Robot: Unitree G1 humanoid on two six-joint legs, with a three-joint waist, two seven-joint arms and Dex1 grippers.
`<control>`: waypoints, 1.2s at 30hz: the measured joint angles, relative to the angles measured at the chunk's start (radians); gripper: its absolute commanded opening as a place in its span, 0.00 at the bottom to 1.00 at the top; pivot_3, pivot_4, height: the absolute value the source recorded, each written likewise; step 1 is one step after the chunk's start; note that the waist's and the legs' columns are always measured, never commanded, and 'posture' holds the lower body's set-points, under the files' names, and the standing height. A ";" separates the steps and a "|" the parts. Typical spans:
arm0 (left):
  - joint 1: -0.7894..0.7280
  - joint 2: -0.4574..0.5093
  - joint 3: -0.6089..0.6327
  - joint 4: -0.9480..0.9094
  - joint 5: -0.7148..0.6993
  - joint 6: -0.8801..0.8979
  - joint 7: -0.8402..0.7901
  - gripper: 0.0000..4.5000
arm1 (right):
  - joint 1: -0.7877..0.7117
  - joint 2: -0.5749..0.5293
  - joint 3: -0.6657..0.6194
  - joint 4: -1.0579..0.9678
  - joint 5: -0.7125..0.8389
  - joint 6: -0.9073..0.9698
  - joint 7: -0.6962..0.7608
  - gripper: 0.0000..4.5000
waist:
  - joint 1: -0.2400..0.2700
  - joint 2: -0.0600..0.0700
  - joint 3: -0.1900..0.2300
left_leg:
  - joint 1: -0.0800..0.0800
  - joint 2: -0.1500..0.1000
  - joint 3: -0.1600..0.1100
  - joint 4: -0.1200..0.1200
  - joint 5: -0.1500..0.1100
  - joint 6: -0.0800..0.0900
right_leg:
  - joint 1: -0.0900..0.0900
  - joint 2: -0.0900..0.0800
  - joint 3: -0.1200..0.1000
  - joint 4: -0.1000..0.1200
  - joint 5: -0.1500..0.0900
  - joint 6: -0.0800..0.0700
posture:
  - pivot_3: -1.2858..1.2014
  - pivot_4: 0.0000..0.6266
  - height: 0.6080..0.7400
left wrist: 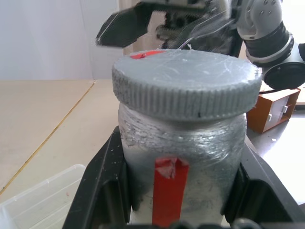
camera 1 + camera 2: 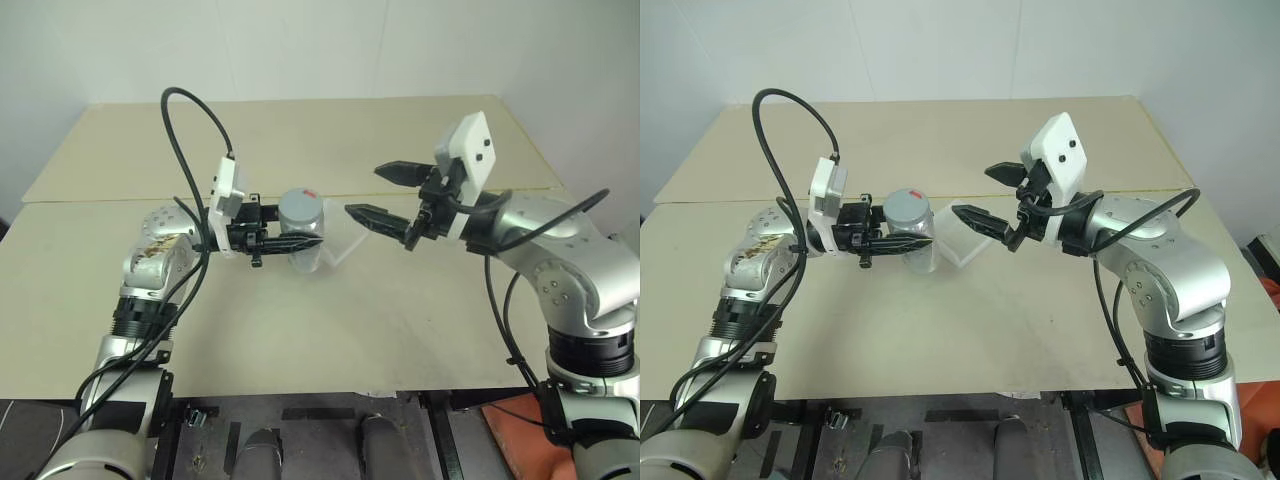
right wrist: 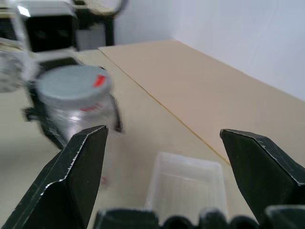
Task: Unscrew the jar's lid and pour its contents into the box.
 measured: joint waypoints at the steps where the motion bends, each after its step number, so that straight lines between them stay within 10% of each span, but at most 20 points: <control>1: 0.000 -0.006 -0.002 0.002 0.000 0.000 0.000 0.43 | -0.011 0.020 0.007 -0.017 0.013 0.005 -0.004 0.98 | 0.000 0.000 0.000 | 0.000 0.000 0.000 0.000 0.000 0.000 | 0.000 0.000 0.000 0.000 0.000 0.000 | 0.52 0.24 1.00; 19: -0.012 -0.036 -0.017 0.003 0.000 0.000 -0.020 0.43 | -0.141 0.188 0.170 0.136 -0.086 -0.033 -0.023 0.98 | 0.000 0.000 0.000 | 0.000 0.000 0.000 0.000 0.000 0.000 | 0.000 0.000 0.000 0.000 0.000 0.000 | 0.52 0.24 1.00; 36: -0.012 -0.011 -0.016 0.002 0.001 0.002 -0.011 0.43 | -0.084 0.079 0.121 0.106 -0.058 -0.058 0.067 0.98 | 0.002 0.000 0.000 | 0.000 0.000 0.000 0.000 0.000 0.000 | 0.000 0.000 0.000 0.000 0.000 0.000 | 0.52 0.24 1.00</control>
